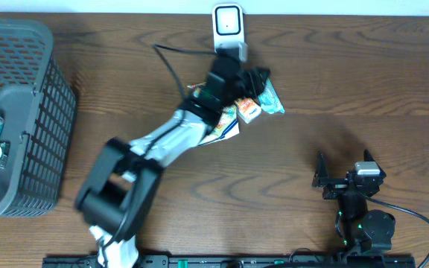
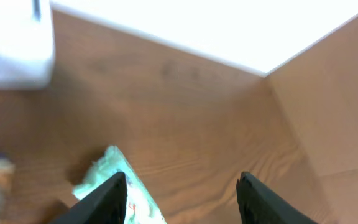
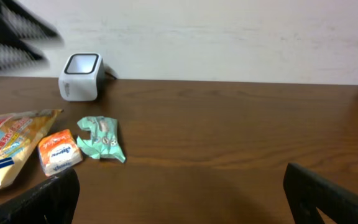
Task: Scan the item barcode
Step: 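Carry the green wipes pack to the scanner and release it, then reach the left gripper into the basket and grasp the teal box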
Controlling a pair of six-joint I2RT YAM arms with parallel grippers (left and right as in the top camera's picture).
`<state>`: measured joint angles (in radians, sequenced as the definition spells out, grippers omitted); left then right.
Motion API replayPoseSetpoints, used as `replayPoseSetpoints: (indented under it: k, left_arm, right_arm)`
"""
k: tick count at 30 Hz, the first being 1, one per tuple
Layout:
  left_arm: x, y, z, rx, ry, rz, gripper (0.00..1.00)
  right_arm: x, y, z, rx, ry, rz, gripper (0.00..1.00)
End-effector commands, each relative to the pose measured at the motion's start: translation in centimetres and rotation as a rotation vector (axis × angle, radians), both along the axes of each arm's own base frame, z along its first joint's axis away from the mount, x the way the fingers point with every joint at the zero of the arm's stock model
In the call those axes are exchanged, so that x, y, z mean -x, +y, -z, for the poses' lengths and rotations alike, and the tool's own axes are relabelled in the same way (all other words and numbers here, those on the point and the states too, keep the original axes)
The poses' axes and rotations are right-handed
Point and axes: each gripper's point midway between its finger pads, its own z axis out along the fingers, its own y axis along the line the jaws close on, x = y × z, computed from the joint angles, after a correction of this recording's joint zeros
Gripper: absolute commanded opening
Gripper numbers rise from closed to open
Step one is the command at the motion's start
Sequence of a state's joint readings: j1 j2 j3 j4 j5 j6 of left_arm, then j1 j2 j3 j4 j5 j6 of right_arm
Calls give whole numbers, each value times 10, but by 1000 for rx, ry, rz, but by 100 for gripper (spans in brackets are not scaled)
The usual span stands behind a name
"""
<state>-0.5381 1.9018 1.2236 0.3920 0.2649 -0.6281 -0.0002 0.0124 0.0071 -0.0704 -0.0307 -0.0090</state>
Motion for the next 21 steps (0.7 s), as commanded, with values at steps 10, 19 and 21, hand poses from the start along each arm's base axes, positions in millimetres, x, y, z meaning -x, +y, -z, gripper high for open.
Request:
replayPoseSetpoints:
  k: [10,19,21]
  left_arm:
    - [36,230,-205,-255,-374,-327,55]
    - [97,448,-230,-409,-294,-955,66]
    - [110,482,-219,-439,-235,-1039,66]
  right_arm:
    - [0,-1,1,7,1,3,99]
    - [0,-1,1,7,1,3,99]
    - [0,-1,1,7,1,3,99]
